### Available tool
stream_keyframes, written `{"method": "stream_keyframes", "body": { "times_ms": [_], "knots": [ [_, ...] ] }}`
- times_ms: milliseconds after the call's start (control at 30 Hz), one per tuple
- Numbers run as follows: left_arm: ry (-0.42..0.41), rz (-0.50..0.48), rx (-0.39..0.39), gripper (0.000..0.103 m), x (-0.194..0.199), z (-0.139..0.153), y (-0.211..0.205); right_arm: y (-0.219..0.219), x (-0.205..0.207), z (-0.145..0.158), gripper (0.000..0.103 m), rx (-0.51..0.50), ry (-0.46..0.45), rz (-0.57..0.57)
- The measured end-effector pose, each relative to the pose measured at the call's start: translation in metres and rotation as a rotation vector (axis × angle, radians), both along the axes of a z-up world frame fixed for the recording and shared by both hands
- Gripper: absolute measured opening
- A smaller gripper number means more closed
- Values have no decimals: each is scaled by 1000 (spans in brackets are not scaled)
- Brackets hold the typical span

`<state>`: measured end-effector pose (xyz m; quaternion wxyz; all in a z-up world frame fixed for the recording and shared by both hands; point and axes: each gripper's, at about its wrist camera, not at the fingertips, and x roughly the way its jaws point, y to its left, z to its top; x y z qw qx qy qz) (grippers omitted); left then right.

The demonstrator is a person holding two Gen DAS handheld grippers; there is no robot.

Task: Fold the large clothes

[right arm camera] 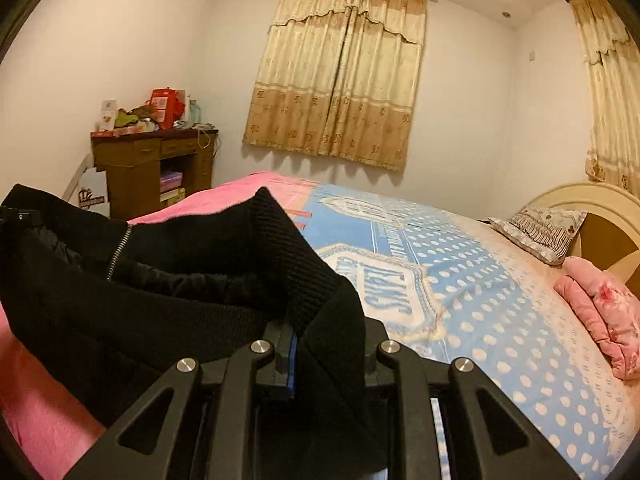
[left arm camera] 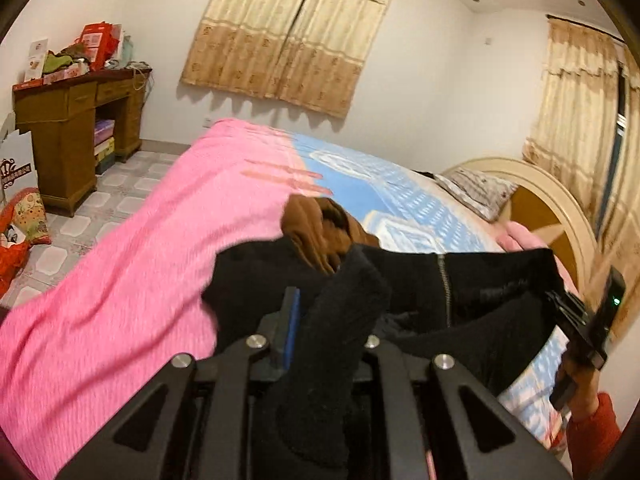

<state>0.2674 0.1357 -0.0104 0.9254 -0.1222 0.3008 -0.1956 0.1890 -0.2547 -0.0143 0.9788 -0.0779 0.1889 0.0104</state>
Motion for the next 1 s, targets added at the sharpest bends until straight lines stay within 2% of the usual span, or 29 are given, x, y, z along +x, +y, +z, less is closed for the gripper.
{"method": "stream_keyframes", "body": {
  "times_ms": [100,167,300,367,467,567,667,767,833,1000],
  "knots": [
    [8,31,2,14,36,-1,-4,-13,35,6,20,103,26,-14],
    [30,49,-8,14,57,-7,-6,-17,59,0,20,154,67,-23],
    [80,67,21,14,88,-30,-17,-20,102,-33,20,151,175,-45],
    [104,52,10,14,88,-43,-20,-26,107,-49,20,202,218,-47],
    [79,34,41,14,77,-46,-21,-31,102,-63,20,215,242,-47],
    [22,-15,-39,14,54,-34,-14,-39,83,-63,20,288,229,-10],
    [-50,-49,-55,14,23,-16,-8,-45,55,-47,20,378,190,78],
    [-143,-90,-52,14,-31,0,3,-46,15,-29,20,357,143,152],
    [-166,-108,-50,14,-57,5,7,-46,-14,-23,20,352,144,200],
    [-172,-190,-12,14,-137,1,18,-45,-78,-36,20,352,234,313]
  ]
}}
